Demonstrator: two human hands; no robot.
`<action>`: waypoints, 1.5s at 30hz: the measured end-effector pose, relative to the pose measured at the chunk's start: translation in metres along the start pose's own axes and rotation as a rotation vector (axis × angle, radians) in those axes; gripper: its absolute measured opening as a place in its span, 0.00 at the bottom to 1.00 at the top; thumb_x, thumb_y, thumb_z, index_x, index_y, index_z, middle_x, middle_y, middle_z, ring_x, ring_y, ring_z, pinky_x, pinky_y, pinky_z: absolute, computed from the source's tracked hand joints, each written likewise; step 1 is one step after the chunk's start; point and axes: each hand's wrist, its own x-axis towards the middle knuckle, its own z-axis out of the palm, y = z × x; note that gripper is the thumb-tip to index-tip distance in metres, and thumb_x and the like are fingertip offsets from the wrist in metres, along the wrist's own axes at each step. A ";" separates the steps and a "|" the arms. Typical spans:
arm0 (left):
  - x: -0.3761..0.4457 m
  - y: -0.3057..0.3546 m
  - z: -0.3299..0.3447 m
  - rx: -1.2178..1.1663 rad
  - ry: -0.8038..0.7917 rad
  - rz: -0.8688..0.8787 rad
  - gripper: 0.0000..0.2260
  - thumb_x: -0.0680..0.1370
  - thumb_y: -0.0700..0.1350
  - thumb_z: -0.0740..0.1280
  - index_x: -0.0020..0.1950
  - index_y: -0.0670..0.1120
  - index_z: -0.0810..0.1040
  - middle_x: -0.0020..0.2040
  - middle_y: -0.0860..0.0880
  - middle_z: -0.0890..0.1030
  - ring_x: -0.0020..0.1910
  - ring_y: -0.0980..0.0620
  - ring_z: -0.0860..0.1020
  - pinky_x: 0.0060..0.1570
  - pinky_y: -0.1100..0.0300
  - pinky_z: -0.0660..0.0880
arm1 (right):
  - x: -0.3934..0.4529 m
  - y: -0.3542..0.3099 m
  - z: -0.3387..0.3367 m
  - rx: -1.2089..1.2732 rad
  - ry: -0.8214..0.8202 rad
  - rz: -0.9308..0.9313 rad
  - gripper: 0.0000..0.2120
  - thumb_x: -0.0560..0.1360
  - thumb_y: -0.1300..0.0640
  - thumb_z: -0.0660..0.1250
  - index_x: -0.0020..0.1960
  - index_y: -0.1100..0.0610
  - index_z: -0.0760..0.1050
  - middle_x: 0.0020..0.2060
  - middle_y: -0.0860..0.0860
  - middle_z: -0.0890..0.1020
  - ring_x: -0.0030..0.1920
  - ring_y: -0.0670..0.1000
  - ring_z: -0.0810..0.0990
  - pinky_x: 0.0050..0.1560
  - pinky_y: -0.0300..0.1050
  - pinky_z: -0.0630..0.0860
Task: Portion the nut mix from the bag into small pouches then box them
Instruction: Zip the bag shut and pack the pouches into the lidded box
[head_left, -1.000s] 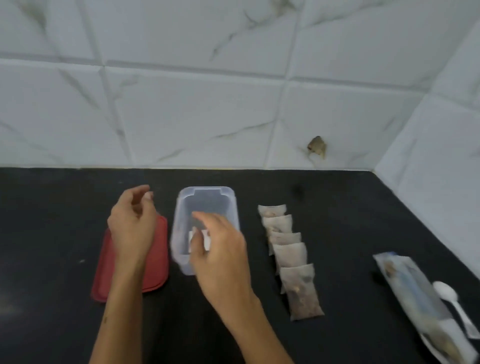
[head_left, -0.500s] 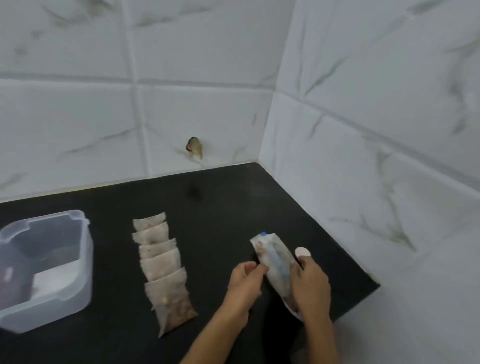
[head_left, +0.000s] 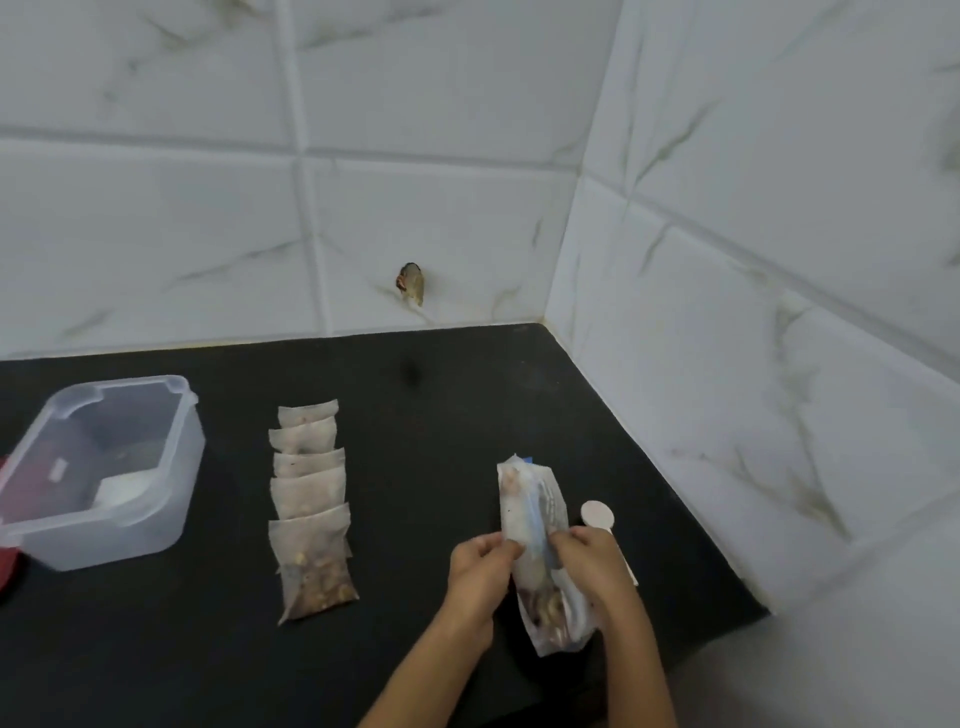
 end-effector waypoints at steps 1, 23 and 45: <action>-0.001 0.004 -0.006 -0.029 0.007 0.022 0.08 0.78 0.38 0.64 0.54 0.41 0.80 0.49 0.43 0.84 0.49 0.47 0.83 0.46 0.55 0.80 | -0.002 -0.008 0.001 0.026 -0.024 -0.028 0.12 0.77 0.58 0.60 0.53 0.65 0.77 0.50 0.64 0.80 0.52 0.60 0.80 0.55 0.55 0.76; -0.055 0.178 -0.324 0.269 0.548 0.405 0.04 0.77 0.41 0.68 0.48 0.40 0.80 0.42 0.43 0.83 0.36 0.52 0.83 0.30 0.65 0.78 | -0.088 -0.239 0.256 -0.219 -0.312 -0.665 0.11 0.76 0.57 0.66 0.56 0.57 0.80 0.53 0.52 0.81 0.48 0.47 0.79 0.42 0.35 0.72; -0.027 0.209 -0.382 1.119 0.273 0.506 0.21 0.78 0.48 0.66 0.71 0.48 0.71 0.70 0.51 0.72 0.69 0.52 0.70 0.65 0.59 0.66 | -0.088 -0.259 0.303 -0.722 -0.328 -0.670 0.13 0.79 0.55 0.59 0.59 0.54 0.78 0.54 0.53 0.80 0.49 0.50 0.78 0.43 0.41 0.74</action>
